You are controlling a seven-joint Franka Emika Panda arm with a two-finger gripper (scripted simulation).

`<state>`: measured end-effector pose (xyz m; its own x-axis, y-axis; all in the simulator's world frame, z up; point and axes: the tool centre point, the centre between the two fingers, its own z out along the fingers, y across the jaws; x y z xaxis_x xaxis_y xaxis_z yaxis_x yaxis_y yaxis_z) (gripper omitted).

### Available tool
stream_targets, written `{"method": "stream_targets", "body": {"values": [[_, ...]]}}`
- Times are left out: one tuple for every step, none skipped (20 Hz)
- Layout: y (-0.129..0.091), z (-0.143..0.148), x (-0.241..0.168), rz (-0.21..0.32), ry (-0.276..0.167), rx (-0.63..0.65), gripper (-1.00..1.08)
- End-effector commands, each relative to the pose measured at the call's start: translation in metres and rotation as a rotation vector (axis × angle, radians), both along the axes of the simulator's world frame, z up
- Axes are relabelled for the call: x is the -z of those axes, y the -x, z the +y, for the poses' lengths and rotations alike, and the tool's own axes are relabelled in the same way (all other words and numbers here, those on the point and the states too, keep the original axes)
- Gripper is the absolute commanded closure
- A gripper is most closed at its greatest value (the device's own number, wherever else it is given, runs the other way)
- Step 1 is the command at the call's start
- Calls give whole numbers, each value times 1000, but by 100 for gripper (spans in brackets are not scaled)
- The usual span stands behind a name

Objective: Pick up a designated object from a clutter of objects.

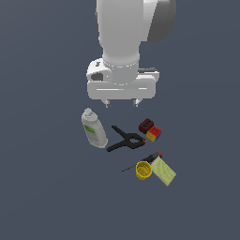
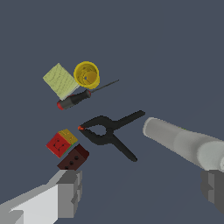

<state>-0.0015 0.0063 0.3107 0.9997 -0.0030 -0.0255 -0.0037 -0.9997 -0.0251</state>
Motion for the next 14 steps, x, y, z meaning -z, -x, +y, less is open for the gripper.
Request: {"method": "stream_targets", "body": {"values": [[0,0,0,0,0,0,-20],[0,1,0,0,0,-1,-20],[0,3,-1,-2,0,-4,-20],[-1,6,-1,-4,1,-9,-20],[-2,10,-2,-6,2,-16,-20],[-2,14,-3,-9,3,-22,-20],[-3,16,-3,-10,3,-27,-20],[-3,17,-3,-10,4,-29,-20],[-3,17,-3,-10,4,-29,-20],[-3,16,-3,-10,3,-27,-20],[-3,16,-3,-11,3,-26,-20],[-3,17,-3,-10,3,-27,-20],[-3,17,-2,-8,4,-29,-20],[-3,17,-1,-5,7,-32,-20]]}}
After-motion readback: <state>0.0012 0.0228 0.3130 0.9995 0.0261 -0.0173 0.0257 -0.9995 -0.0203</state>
